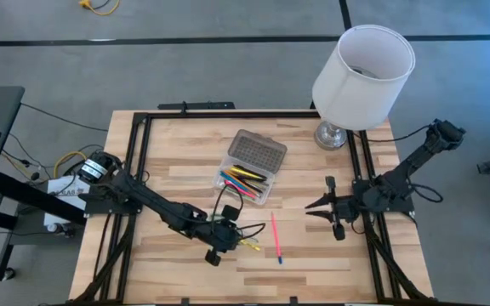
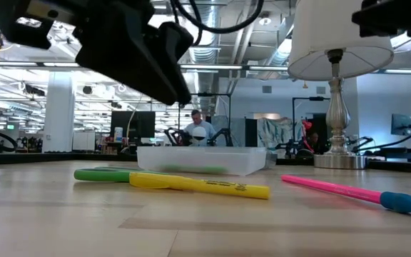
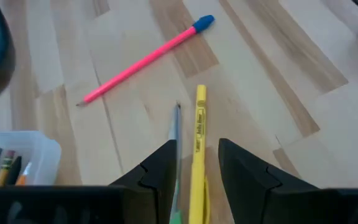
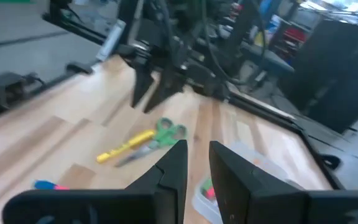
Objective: Pick & place school supplies into a supply box
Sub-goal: Put the yellow pen into the gray supply box
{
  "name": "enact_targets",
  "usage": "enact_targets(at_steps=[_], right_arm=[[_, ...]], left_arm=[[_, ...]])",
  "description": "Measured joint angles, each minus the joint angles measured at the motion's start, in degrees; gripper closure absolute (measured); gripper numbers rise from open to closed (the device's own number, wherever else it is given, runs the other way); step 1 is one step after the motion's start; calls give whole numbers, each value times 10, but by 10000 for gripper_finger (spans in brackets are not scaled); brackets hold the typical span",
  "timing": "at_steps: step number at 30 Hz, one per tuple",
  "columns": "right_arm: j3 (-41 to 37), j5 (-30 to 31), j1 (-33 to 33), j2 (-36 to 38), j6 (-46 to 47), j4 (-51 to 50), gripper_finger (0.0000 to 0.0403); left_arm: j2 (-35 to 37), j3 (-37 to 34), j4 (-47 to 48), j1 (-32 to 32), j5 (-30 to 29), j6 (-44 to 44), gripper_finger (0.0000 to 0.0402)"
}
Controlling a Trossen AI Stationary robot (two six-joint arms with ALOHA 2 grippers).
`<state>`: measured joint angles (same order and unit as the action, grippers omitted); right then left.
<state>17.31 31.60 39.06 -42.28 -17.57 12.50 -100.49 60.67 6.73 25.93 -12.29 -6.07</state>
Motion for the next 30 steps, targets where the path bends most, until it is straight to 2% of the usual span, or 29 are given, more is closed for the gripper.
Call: enact_targets(at_steps=[4, 11, 15, 18, 21, 30], right_arm=[[-11, 43, 18, 10, -3, 5, 340], [-20, 45, 34, 36, -9, 19, 340], [-27, 45, 32, 38, -13, 37, 340], [-27, 45, 32, 37, -15, 41, 340], [-27, 45, 32, 37, -15, 42, 340], [-27, 45, 33, 37, -9, 39, 340]], left_arm=[[0, -20, -21, 0, 4, 4, 288], [0, -57, -89, -1, 15, 6, 288], [-31, -57, -112, -5, 20, 6, 288], [-73, -50, -141, -16, 49, 1, 288], [-104, -32, -139, -25, 59, -3, 288], [-113, -23, -121, -40, 76, 12, 288]])
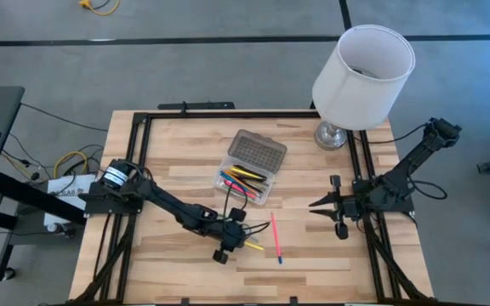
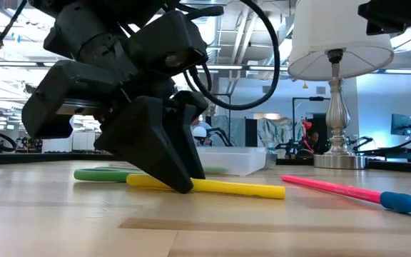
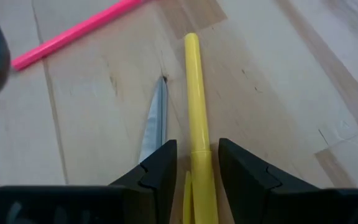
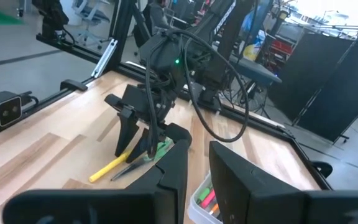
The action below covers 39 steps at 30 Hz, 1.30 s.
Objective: Pick & place school supplies into a supply box
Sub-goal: Put the yellow pen into the gray supply box
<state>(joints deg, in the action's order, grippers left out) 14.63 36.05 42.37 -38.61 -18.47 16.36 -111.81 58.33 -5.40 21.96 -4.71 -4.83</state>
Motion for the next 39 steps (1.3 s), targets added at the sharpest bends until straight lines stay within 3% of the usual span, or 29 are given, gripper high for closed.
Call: enact_targets(at_steps=[39], right_arm=[[1, -1, 0, 0, 5, -5, 340]], left_arm=[[1, 0, 17, 5, -10, 16, 288]])
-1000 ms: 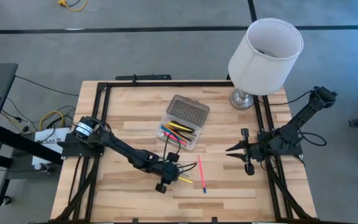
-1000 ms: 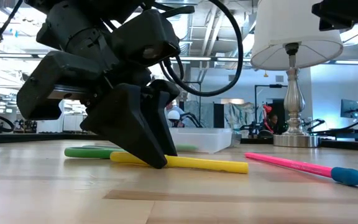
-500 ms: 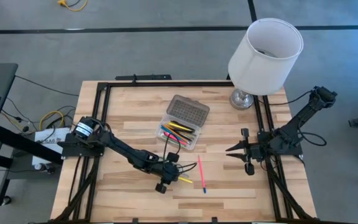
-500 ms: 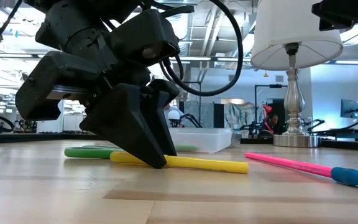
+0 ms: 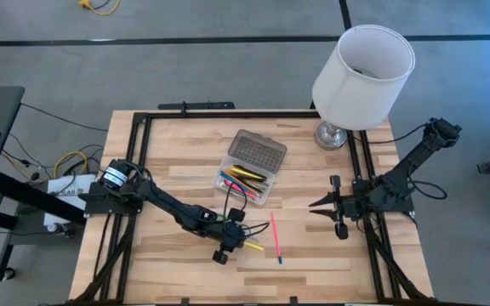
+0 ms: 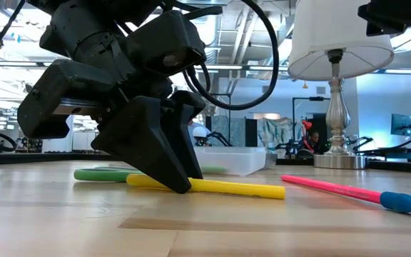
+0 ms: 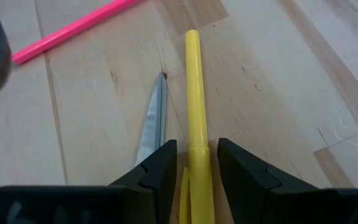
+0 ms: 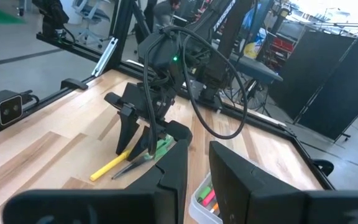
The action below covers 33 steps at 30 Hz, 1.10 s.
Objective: Pick & place school supplies into a supply box
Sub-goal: Put the yellow pen into the gray supply box
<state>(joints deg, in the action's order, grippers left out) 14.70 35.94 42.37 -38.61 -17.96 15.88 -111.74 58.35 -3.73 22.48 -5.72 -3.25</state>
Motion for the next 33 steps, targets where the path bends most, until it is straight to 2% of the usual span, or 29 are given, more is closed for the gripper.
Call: enact_targets(at_steps=[16, 26, 33], right_arm=[[0, 0, 0, 0, 0, 0, 340], [0, 0, 0, 0, 0, 0, 340], [0, 0, 0, 0, 6, -4, 340]], left_arm=[[0, 0, 3, 0, -7, 0, 289], [0, 0, 4, 3, 5, 0, 345], [0, 0, 10, 3, 6, 0, 345]])
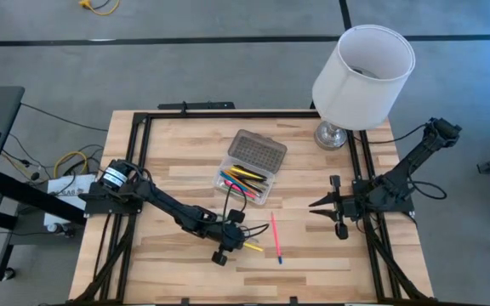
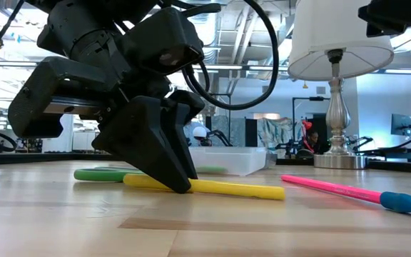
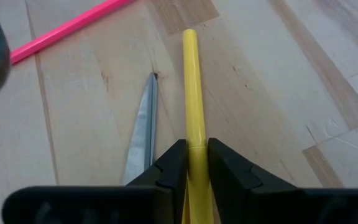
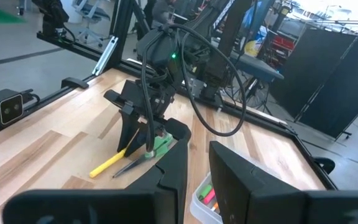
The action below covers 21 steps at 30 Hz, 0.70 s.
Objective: Pick & place school supplies into a supply box
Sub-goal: Put the yellow pen into the gray supply box
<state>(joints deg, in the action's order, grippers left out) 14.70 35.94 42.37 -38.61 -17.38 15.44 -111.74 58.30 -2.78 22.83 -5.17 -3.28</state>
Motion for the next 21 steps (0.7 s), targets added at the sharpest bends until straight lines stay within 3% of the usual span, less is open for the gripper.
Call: enact_targets(at_steps=[21], right_arm=[[0, 0, 0, 0, 0, 0, 340]], left_arm=[[0, 0, 5, 9, -16, -15, 365]])
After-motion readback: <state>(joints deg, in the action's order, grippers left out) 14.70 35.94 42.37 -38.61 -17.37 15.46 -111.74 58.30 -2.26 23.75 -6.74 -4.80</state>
